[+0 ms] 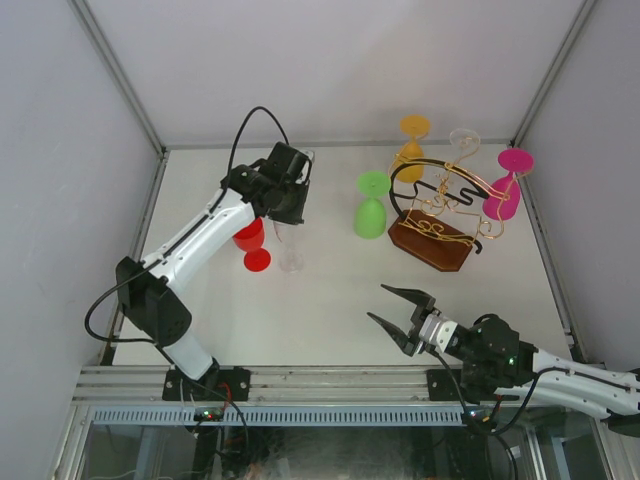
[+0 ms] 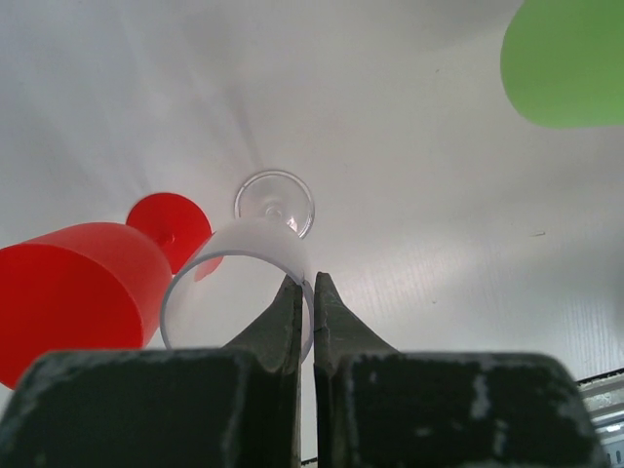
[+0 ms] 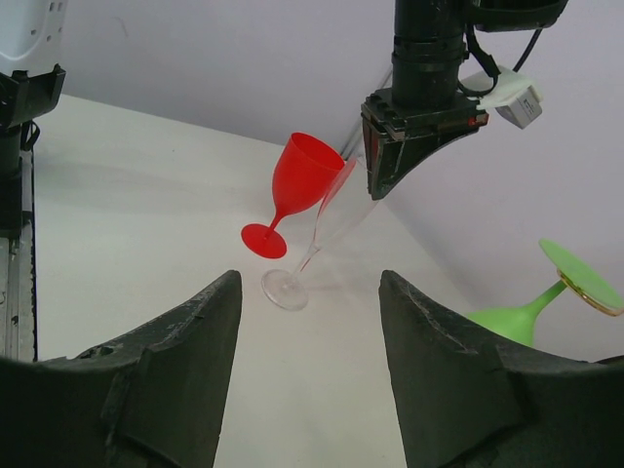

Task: Take the wine glass off the wine glass rack
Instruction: Place the wine glass at the center of the board.

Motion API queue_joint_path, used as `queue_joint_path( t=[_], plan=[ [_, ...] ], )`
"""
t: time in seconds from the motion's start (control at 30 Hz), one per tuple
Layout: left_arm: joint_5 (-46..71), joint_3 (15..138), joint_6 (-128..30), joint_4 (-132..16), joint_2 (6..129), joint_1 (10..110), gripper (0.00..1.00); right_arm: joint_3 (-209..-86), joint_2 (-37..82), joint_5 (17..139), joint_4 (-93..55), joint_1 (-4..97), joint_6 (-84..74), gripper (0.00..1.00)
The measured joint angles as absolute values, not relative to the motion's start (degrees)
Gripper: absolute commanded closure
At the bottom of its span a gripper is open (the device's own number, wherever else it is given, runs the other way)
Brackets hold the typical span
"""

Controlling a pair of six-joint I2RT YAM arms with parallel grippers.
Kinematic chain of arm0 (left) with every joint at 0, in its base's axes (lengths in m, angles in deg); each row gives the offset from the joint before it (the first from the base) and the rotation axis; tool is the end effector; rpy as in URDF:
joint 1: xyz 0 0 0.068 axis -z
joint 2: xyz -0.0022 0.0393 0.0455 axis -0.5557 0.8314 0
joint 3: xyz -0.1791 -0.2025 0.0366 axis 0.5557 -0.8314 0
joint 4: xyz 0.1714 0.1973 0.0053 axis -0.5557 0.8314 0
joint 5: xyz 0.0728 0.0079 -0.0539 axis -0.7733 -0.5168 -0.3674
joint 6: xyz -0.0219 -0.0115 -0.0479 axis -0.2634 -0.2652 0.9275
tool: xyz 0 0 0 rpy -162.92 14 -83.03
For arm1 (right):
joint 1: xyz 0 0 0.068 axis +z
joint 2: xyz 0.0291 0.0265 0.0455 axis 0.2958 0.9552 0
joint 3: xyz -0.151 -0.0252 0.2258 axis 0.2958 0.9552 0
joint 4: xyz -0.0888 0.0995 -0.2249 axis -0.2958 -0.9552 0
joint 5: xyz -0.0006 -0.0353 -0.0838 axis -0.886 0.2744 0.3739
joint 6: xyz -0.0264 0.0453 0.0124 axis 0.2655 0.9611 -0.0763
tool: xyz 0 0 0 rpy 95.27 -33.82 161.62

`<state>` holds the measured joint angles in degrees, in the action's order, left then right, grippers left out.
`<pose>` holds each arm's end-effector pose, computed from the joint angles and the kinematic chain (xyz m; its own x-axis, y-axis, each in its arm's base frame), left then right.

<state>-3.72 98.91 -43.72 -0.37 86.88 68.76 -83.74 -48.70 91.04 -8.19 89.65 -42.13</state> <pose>0.2886 -0.1962 0.3437 -0.7952 0.2120 -0.5681 0.2899 0.9558 -0.0491 0.0365 0.1039 0.2505 0.5181 -0.0226 -0.8550 -0.7618 0.4423 -0.4733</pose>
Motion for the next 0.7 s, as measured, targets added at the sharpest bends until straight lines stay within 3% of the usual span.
queue_joint_path(
  t=[0.7],
  plan=[
    [-5.9,98.9,-43.4,-0.5,87.2,68.3,0.93,-83.7,-48.7,91.5,-9.1,89.3,-42.1,0.39]
  ],
)
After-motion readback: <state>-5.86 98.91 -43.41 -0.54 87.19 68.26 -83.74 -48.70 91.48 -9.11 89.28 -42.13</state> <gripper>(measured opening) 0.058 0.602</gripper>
